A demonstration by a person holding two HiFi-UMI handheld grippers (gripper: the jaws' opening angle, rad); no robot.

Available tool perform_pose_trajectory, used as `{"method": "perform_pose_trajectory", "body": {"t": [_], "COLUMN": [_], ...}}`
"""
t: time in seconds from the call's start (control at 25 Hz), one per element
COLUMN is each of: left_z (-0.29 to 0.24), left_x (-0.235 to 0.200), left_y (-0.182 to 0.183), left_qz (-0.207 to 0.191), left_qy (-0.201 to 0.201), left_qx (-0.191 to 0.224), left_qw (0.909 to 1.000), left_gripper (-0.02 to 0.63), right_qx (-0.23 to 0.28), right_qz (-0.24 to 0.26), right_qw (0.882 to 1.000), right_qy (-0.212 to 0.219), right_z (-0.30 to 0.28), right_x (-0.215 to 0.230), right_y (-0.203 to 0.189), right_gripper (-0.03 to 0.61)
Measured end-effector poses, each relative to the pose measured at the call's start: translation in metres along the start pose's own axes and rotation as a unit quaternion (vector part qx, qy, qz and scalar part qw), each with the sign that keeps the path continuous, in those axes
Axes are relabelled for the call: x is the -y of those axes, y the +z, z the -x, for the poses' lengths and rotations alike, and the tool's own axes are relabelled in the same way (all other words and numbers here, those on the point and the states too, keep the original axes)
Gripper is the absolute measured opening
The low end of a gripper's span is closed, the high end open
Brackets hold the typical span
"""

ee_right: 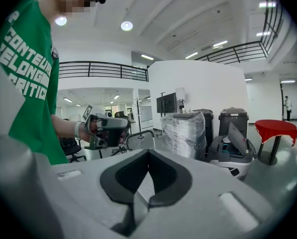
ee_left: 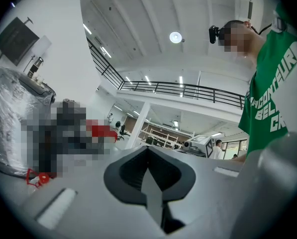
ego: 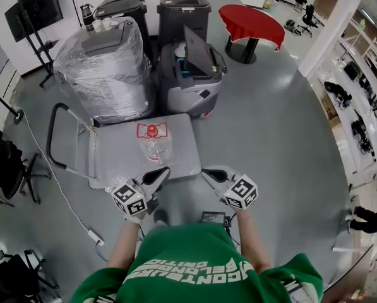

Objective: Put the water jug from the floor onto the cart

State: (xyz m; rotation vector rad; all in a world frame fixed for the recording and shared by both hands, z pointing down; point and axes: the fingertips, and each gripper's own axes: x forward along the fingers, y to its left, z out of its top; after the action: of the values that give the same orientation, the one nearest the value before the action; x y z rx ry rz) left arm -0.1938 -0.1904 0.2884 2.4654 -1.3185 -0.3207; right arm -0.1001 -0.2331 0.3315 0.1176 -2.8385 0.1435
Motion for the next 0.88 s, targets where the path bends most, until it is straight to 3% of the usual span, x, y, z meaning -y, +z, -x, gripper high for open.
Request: {"method": "perform_pose_trajectory", "body": {"t": [0.88], "left_z": [-0.001], "left_x": [0.001], "left_y": [-0.006], "left_qz": [0.014], "left_qy": [-0.005], "left_qx": [-0.009], "left_qw": [0.9998], "left_gripper": [0.011], "right_qx": [-0.028], "right_qz": [0.006], "right_qw": [1.0], "right_qy": [0.001], "right_z": [-0.009], "right_x": [-0.012], "right_y": [-0.013], "right_gripper": [-0.011]}}
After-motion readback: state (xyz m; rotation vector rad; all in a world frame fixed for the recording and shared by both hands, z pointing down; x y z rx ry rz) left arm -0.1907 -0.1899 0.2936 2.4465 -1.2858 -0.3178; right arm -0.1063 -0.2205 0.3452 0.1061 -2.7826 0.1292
